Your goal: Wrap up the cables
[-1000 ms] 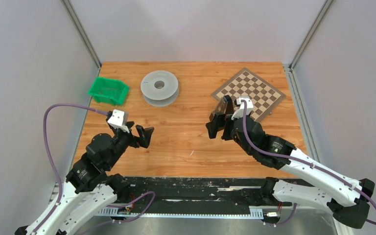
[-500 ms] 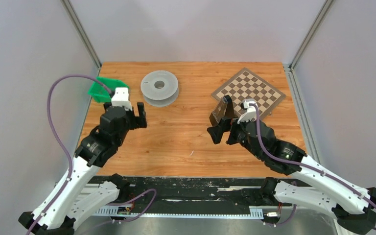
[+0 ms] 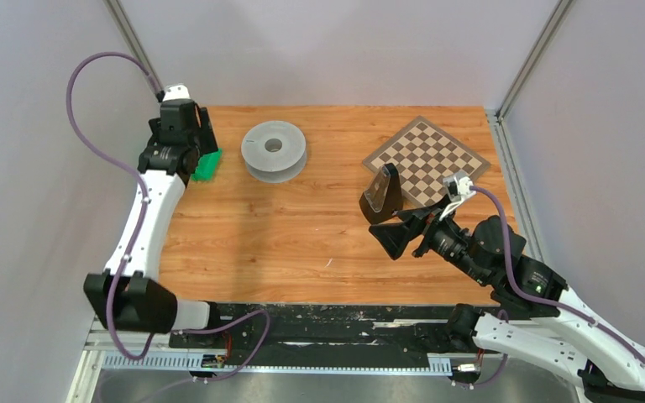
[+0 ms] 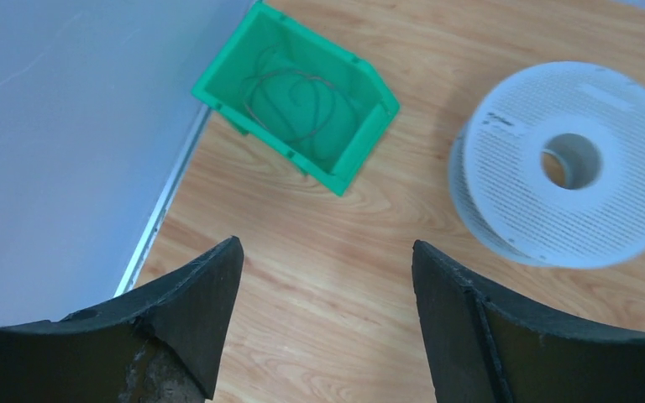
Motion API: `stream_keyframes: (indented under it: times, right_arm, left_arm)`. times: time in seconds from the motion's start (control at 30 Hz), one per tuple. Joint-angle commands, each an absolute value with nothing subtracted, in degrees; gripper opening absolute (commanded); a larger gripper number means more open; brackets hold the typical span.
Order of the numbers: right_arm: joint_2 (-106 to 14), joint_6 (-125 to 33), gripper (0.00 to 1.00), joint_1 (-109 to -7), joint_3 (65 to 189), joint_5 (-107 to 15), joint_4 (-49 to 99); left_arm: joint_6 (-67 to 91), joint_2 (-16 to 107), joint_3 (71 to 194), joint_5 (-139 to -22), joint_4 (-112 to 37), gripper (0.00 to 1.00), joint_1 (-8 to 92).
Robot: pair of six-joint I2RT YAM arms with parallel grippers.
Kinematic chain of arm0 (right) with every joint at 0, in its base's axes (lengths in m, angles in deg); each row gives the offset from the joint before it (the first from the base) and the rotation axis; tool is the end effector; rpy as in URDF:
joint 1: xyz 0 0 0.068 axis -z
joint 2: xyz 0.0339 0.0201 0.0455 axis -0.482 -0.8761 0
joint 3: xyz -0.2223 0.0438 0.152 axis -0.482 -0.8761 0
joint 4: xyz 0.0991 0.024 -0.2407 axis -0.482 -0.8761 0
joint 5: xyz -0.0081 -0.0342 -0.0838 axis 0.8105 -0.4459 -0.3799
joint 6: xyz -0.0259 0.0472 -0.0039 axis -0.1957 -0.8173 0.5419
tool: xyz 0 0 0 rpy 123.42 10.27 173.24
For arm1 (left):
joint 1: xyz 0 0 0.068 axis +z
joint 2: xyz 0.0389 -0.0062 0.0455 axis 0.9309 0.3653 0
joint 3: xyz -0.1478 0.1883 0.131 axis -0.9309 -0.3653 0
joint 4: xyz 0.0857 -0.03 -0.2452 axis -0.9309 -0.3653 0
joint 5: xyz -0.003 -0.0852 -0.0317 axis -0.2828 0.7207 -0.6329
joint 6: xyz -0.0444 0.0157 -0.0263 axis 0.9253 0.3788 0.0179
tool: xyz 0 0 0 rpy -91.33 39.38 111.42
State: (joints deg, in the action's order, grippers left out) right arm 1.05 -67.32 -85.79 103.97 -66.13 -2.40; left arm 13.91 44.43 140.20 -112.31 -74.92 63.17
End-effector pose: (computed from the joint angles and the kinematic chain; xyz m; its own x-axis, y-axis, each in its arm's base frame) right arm 0.0724 0.0980 0.3782 -0.4158 0.2086 -0.8852 -0.5809 0.6880 0.4350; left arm 0.2785 -0.0119 0.3980 -0.4198 -0.1797 -0.8896 -0.3706 0.9287 -0.0127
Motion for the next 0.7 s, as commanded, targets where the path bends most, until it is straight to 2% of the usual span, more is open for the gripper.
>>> stream_keyframes:
  times: [0.0,0.3,0.67]
  right_arm:
    - [2.8,-65.7,1.0,-86.0,105.7,-65.1,-0.6]
    - [3.5,-64.7,1.0,-86.0,105.9,-68.7,-0.7]
    - [-2.2,-61.5,1.0,-86.0,105.5,-72.6,0.1]
  left_arm:
    - [13.8,51.9,143.7,-111.1,-73.2,0.8,69.1]
    - [23.6,69.2,153.9,-107.8,-74.7,0.6,81.5]
    - [22.8,87.8,169.4,-107.2,-76.2,0.5,82.8]
